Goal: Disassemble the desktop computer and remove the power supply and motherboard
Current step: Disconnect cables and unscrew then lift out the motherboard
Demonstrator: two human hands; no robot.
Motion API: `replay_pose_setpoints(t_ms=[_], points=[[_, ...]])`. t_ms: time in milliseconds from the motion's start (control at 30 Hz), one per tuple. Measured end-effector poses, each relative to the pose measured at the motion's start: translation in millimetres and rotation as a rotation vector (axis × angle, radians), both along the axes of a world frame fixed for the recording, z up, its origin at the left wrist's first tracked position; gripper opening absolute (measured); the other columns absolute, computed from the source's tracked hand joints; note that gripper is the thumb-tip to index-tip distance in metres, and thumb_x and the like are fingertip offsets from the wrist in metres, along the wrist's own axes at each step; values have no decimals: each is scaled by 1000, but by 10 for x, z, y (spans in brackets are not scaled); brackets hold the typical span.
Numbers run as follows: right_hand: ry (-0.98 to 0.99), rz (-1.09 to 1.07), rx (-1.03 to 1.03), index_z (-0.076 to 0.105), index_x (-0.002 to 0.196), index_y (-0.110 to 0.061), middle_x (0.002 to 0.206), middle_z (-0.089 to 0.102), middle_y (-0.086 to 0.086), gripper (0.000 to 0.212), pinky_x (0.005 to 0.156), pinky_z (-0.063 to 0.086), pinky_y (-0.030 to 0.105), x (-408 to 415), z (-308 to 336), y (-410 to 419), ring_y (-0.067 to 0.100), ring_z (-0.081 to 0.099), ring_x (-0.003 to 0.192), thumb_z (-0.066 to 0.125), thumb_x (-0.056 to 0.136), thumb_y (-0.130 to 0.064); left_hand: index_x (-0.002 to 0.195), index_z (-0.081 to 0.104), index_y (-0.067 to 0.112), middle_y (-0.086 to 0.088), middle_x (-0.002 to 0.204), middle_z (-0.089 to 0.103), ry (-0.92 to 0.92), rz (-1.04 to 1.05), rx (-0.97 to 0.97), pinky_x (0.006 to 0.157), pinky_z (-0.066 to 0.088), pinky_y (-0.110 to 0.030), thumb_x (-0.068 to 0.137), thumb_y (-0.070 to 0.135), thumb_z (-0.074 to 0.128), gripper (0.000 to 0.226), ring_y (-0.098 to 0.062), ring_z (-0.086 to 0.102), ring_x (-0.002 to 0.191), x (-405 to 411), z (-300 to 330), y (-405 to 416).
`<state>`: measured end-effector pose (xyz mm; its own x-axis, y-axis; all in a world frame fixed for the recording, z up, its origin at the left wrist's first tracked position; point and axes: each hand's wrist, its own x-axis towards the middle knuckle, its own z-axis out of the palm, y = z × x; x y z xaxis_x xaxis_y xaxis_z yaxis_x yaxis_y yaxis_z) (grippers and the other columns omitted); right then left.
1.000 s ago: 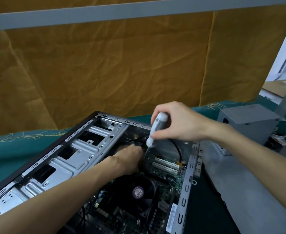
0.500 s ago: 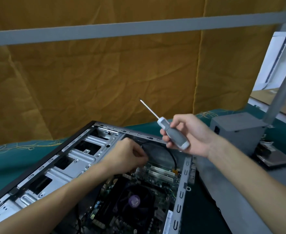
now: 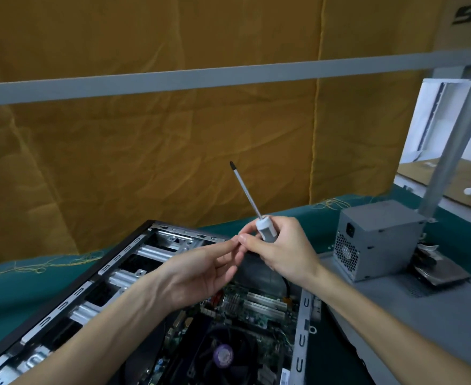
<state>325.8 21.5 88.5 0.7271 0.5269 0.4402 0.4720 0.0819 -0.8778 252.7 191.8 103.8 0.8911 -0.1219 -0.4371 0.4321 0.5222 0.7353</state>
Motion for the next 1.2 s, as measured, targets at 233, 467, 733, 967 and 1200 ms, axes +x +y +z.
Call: replay_pose_setpoints(t_ms=[233,467,733,967,1200], points=[[62,-245,11,73,76,-16,59,63,-7,15,45,39,19,117,145,-316,4,51,46,74,91,-11,100,77,16,4,96,77,-620,214,1000,71,53,-19,100,22,62,16,-8,70,88,120,-76,-199],[117,-664,-251,73,70,-17,63,72,0,20,45,46,22,491,-268,-1182,8,62,49,74,86,-7,128,63,29,9,127,63,-675,-136,1590,109,38,-42,108,36,42,30,-16,53,125,427,-290,-282],[119,-664,-770,55,66,-11,71,66,3,23,66,54,41,667,-1124,-1132,29,67,75,54,89,-16,122,62,37,22,117,60,-793,-53,1764,108,29,-32,107,43,39,28,-9,50,119,422,-544,-275],[24,-696,-959,48,68,-17,84,67,8,27,75,57,42,899,-1221,-937,32,65,81,48,95,-20,124,59,40,24,119,58,-843,-32,1783,106,28,-28,107,45,37,29,-6,49,120,452,-624,-220],[198,-765,-713,68,85,-13,83,69,6,21,75,57,38,860,-1115,-880,26,66,80,61,98,-27,131,57,37,21,126,58,-899,-66,1814,108,27,-27,107,44,36,32,-7,47,124,429,-579,-211]])
